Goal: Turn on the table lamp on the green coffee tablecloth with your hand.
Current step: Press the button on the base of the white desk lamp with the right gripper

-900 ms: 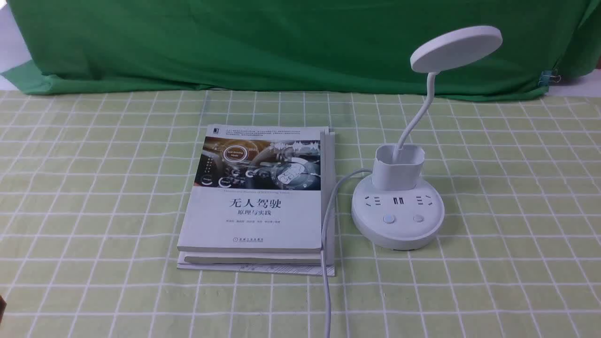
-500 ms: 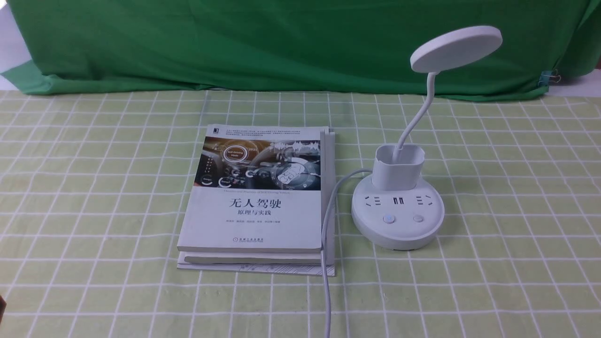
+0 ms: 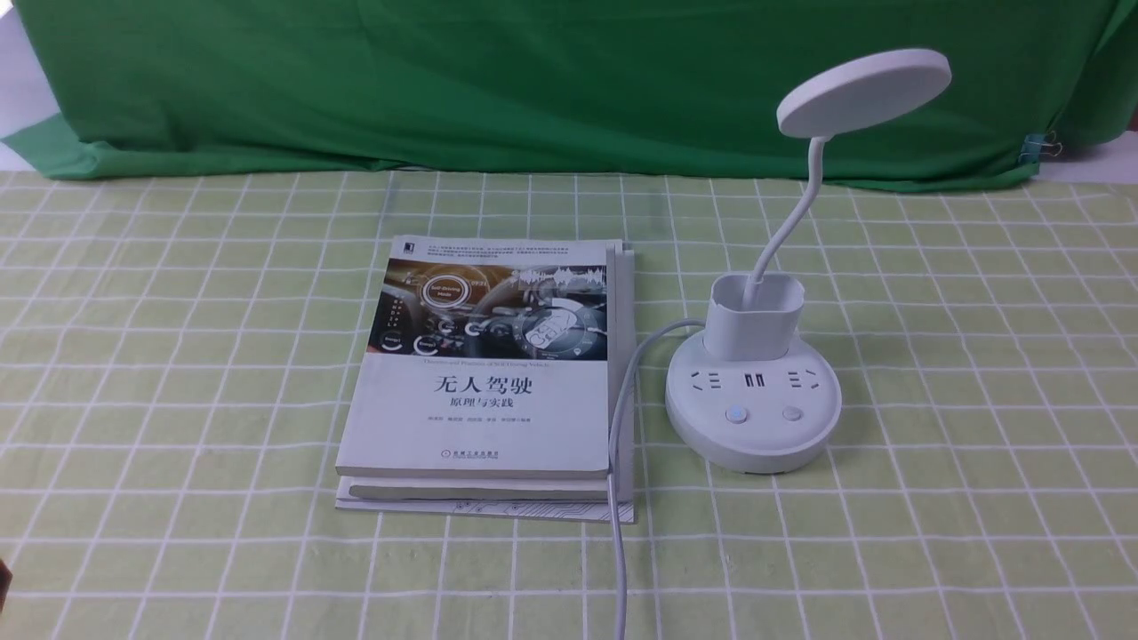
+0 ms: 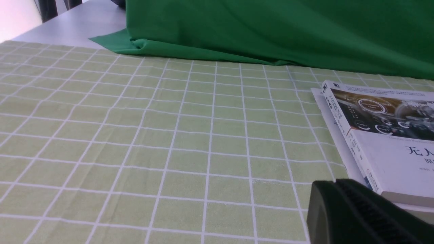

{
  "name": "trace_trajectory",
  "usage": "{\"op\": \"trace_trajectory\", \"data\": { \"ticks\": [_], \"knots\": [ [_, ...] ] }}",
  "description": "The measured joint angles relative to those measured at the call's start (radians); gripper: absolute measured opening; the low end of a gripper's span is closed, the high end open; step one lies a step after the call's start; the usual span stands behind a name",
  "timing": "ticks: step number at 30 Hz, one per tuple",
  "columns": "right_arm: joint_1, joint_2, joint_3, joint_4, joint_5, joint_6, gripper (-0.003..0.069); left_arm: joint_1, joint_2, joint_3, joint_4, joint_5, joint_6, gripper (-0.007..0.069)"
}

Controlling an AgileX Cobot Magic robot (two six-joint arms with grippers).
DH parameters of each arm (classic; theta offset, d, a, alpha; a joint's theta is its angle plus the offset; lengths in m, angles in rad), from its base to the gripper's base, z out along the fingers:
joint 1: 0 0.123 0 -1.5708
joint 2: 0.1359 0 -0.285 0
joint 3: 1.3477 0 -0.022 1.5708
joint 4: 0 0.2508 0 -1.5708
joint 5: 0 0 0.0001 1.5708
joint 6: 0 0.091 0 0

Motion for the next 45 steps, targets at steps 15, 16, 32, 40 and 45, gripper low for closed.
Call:
{"op": "trace_trajectory", "data": {
  "ticks": [15, 16, 32, 40, 45],
  "knots": [
    [0.0, 0.0, 0.0, 0.0, 0.001, 0.0, 0.0243, 0.0, 0.0, 0.0, 0.0, 0.0, 0.0, 0.0003],
    [0.0, 0.0, 0.0, 0.0, 0.001, 0.0, 0.0243, 0.0, 0.0, 0.0, 0.0, 0.0, 0.0, 0.0003],
    [0.0, 0.0, 0.0, 0.0, -0.05, 0.0, 0.0242, 0.0, 0.0, 0.0, 0.0, 0.0, 0.0, 0.0003],
    [0.0, 0.0, 0.0, 0.073, -0.123, 0.241, 0.0242, 0.0, 0.0, 0.0, 0.0, 0.0, 0.0, 0.0003],
    [0.0, 0.0, 0.0, 0.105, -0.217, 0.576, 0.0242, 0.0, 0.0, 0.0, 0.0, 0.0, 0.0, 0.0003]
  ]
}}
